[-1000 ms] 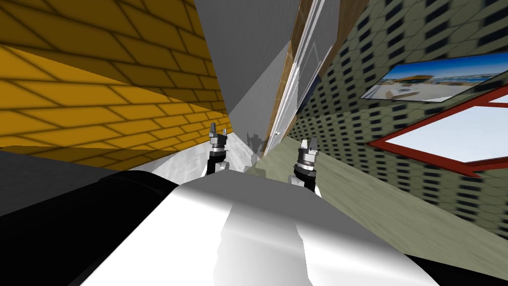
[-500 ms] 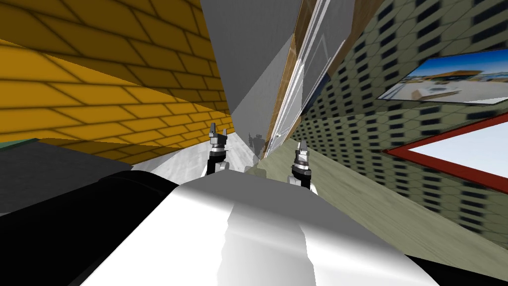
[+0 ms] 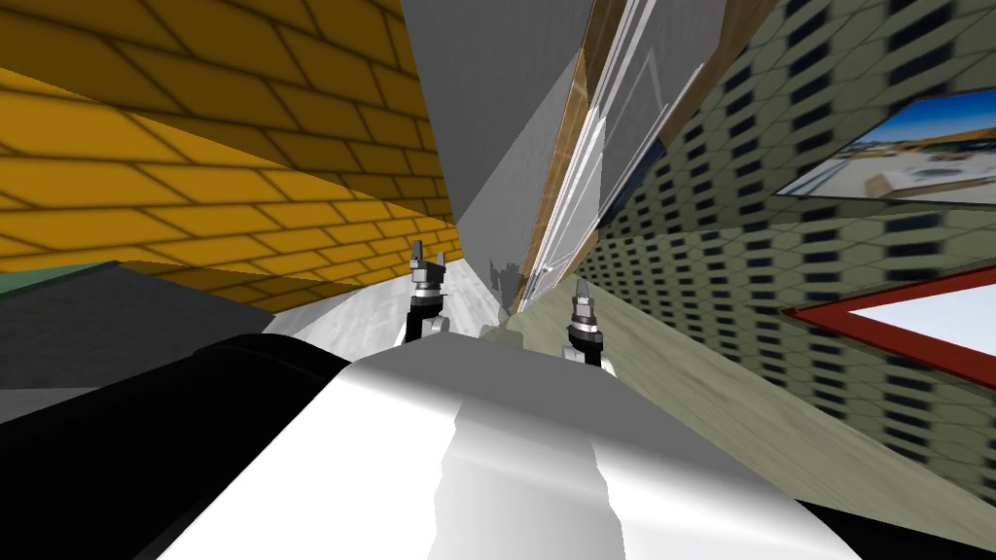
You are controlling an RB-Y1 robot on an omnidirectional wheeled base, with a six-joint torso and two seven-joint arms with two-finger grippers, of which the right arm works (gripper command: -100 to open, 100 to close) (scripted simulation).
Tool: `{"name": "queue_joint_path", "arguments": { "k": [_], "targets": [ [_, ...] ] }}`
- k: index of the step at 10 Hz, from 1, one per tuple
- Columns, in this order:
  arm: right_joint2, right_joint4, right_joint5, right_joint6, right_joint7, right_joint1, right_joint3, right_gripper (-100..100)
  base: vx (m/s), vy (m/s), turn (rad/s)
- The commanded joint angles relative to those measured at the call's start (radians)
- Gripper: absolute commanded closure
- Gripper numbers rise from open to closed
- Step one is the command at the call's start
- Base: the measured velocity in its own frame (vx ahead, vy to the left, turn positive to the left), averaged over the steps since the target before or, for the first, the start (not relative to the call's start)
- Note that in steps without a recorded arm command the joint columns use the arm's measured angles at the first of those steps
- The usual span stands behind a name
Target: Push the door open
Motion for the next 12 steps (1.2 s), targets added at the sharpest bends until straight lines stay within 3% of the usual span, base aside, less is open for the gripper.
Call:
{"name": "queue_joint_path", "arguments": {
  "k": [1, 12],
  "targets": [
    [-0.002, 0.028, 0.013, -0.006, 0.028, -0.004, -0.001, -100, 0.065, -0.089, 0.088],
    [-0.010, 0.240, 0.103, -0.047, 0.215, -0.040, -0.011, -100, 0.071, -0.107, 0.112]
  ]
}}
